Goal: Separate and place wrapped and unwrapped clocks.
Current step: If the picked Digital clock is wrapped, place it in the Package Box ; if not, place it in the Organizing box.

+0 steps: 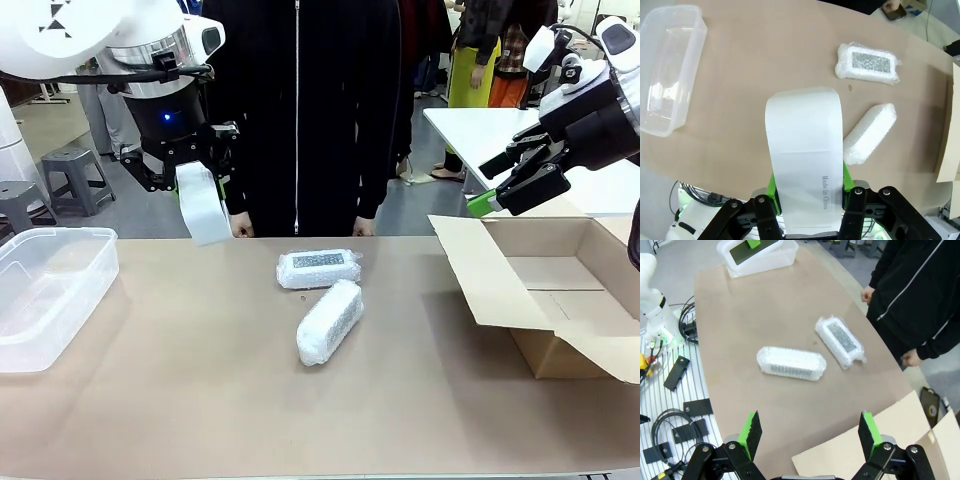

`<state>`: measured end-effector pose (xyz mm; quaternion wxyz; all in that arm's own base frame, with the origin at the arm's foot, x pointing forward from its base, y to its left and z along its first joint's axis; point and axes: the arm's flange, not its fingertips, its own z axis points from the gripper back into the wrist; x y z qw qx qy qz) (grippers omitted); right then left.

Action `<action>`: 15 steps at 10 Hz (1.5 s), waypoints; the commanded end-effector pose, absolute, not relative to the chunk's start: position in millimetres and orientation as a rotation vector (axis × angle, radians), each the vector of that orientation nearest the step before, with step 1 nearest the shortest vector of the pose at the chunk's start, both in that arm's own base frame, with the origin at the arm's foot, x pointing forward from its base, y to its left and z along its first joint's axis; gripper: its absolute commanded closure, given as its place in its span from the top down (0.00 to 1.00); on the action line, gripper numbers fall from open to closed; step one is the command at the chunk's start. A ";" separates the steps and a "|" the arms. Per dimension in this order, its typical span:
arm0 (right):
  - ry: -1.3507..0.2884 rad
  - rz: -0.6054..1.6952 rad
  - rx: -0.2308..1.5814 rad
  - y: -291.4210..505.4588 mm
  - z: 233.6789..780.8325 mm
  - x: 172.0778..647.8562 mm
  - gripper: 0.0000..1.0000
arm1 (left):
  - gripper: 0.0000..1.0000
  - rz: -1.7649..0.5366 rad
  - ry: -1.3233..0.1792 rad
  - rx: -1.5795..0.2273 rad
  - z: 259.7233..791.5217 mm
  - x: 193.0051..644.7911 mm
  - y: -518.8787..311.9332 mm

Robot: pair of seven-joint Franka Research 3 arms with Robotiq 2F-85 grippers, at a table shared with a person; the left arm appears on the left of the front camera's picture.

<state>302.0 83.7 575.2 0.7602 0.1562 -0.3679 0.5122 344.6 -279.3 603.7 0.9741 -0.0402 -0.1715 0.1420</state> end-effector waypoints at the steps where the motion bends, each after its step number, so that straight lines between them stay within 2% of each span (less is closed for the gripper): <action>1: -0.805 1.123 0.368 84.1 573.9 303.0 1.00 | 0.18 0.304 -0.343 -0.078 605.5 344.1 -277.1; 9: -0.805 1.123 0.368 84.1 573.9 303.0 1.00 | 0.18 0.304 -0.343 -0.078 605.5 344.1 -277.1; 10: -0.805 1.123 0.368 84.1 573.9 303.0 1.00 | 0.51 0.292 -0.348 -0.076 603.3 345.7 -278.2; 12: -0.805 1.123 0.368 84.1 573.9 303.0 1.00 | 0.51 0.340 -0.293 0.032 614.6 379.5 -224.5; 15: -0.805 1.123 0.368 84.1 573.9 303.0 1.00 | 0.51 0.327 -0.183 0.100 612.7 399.6 -94.1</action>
